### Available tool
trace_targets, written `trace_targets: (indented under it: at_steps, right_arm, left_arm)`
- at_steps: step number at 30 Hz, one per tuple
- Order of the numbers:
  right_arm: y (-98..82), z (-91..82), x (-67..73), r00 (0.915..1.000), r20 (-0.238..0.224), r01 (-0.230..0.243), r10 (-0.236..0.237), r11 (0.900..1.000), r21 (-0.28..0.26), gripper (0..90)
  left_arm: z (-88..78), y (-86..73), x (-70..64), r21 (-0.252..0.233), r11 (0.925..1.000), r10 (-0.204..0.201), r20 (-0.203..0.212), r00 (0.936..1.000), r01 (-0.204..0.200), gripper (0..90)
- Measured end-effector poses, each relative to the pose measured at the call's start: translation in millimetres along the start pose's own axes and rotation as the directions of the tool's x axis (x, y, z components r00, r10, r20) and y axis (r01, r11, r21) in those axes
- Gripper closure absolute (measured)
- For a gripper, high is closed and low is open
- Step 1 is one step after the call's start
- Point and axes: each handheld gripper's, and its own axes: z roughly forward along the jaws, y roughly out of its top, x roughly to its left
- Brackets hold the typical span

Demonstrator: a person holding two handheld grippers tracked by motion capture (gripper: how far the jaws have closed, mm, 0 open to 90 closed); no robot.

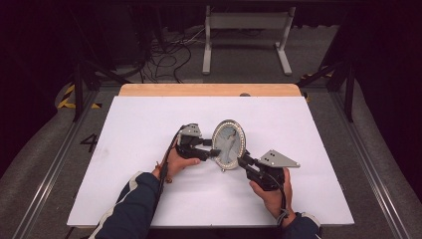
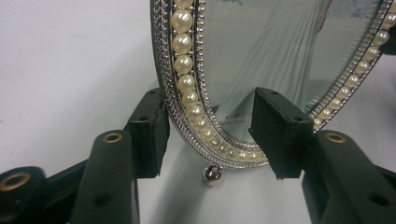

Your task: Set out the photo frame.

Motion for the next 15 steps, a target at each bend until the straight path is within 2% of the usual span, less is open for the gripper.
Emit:
trace_targets:
  at_steps: [4, 5, 14, 15]
  right_arm:
    - [0.4, 0.0, -2.1, 1.0, -0.007, -0.004, 0.004, 1.0, 0.003, 77.3]
    - [0.3, -0.1, -2.7, 0.9999, -0.007, -0.008, 0.008, 1.0, 0.005, 77.3]
    - [2.5, 3.0, -6.5, 0.9999, 0.011, 0.006, -0.006, 1.0, 0.015, 79.0]
    - [2.8, 3.5, -6.7, 1.0, 0.008, 0.006, -0.006, 1.0, 0.015, 78.7]
  left_arm:
    - [-5.6, -2.5, 4.4, -0.013, 0.9996, -0.023, 0.007, 0.9997, 0.024, 60.1]
    - [-6.6, -2.6, 4.6, -0.01, 0.9998, -0.018, 0.002, 0.9998, 0.018, 61.8]
    - [-17.2, -3.8, 0.7, 0.023, 0.9997, 0.004, -0.019, 0.9998, -0.004, 67.5]
    - [-20.6, -5.3, -1.4, 0.029, 0.9995, 0.013, -0.032, 0.9994, -0.012, 68.2]
